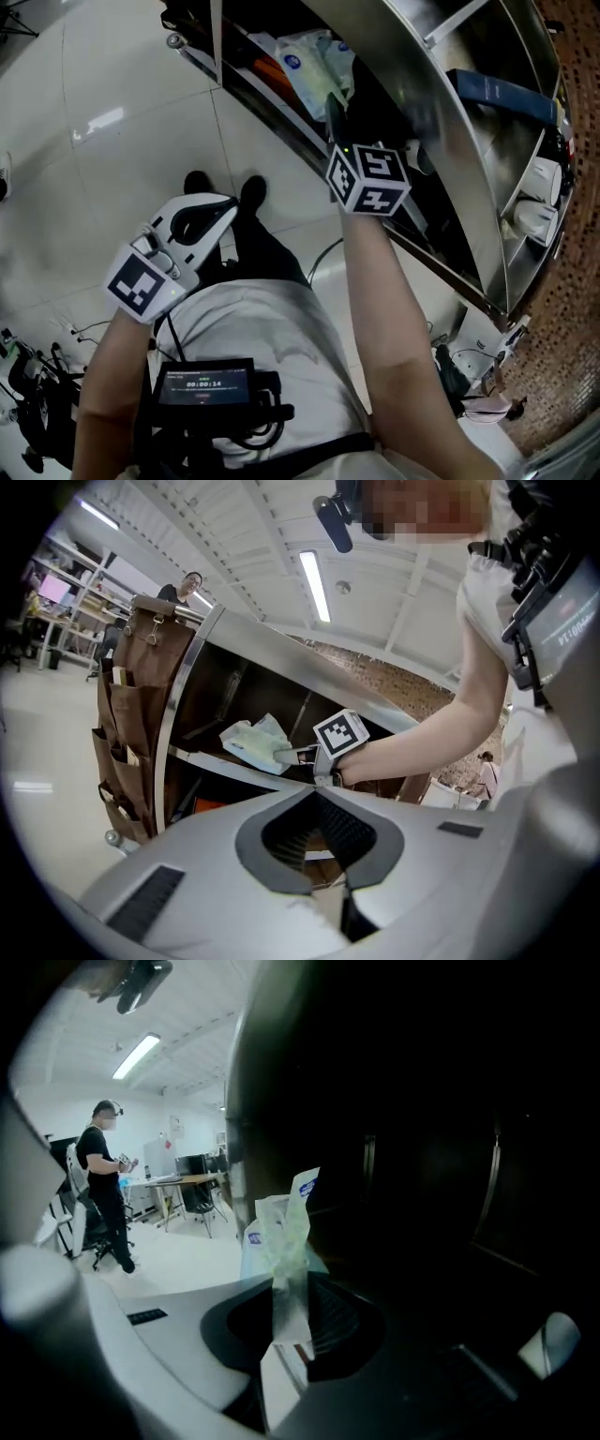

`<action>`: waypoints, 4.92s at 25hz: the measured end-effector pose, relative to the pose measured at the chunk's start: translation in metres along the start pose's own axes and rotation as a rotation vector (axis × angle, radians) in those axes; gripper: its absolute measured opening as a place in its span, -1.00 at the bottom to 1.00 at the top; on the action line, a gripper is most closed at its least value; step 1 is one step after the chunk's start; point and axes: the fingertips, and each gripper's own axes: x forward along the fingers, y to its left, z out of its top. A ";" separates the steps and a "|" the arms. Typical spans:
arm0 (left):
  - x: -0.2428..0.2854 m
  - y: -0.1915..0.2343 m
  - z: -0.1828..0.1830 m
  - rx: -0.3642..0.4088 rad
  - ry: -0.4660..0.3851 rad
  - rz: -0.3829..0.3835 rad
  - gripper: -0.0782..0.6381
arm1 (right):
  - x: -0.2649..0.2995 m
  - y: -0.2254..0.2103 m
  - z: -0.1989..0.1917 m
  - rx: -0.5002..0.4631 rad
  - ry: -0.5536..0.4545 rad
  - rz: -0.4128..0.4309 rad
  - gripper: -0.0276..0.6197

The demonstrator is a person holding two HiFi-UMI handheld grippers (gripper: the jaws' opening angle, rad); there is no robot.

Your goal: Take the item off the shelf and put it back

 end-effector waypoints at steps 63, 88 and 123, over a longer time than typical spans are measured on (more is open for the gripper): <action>0.006 -0.007 0.035 0.061 0.018 -0.034 -0.77 | -0.055 -0.043 -0.032 0.195 -0.059 -0.192 -0.74; -0.006 -0.010 0.094 0.201 -0.031 -0.033 -0.77 | -0.166 0.089 0.078 0.105 -0.339 0.330 -0.90; -0.011 -0.070 0.142 0.313 -0.060 -0.068 -0.77 | -0.233 0.128 0.135 0.078 -0.423 0.440 -0.91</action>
